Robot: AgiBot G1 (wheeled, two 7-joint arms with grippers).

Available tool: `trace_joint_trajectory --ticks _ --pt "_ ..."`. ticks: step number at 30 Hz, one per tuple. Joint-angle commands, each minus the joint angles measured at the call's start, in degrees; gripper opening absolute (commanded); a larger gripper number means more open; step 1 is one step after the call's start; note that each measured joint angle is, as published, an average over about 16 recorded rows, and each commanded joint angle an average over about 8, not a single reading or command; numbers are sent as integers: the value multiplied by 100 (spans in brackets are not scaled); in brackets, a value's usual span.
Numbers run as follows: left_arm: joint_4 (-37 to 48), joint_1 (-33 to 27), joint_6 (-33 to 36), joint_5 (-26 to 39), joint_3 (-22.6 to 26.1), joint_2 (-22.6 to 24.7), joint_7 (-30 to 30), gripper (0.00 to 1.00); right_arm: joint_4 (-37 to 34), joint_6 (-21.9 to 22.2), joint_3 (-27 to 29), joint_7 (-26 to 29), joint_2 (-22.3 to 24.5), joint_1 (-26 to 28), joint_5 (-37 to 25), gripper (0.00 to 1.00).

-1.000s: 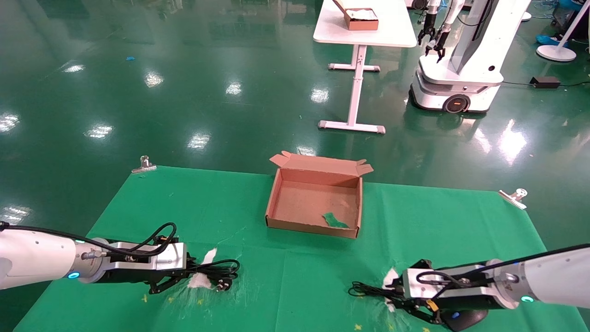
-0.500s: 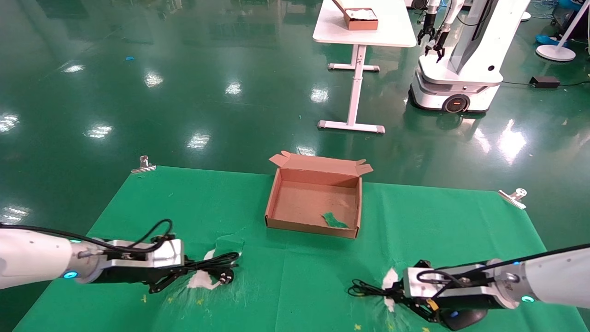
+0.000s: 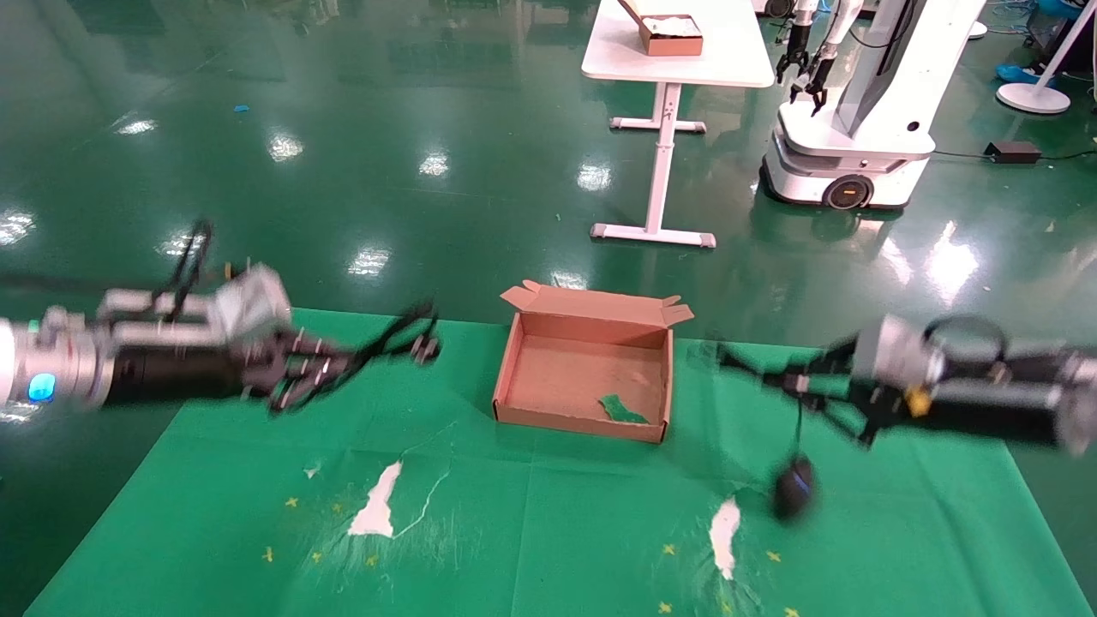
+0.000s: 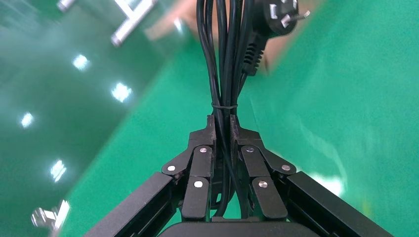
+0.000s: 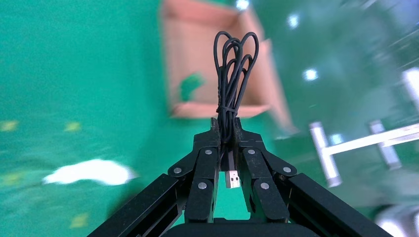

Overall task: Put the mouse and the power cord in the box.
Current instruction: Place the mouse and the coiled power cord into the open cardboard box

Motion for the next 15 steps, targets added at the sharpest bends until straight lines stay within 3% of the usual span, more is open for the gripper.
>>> trace_joint_trajectory --ticks 1,5,9,15 --pt "66 -179 88 -124 -86 35 -273 0 159 -71 31 71 109 208 39 0" --pt "26 -466 -326 -239 -165 432 -612 0 324 178 40 221 -347 411 54 0" --pt "-70 -698 -977 -322 -223 861 -793 0 204 709 42 183 -982 405 57 0" --pt "-222 -894 -1598 -431 -302 1253 -744 0 -257 2320 -1 3 -1900 130 -44 0"
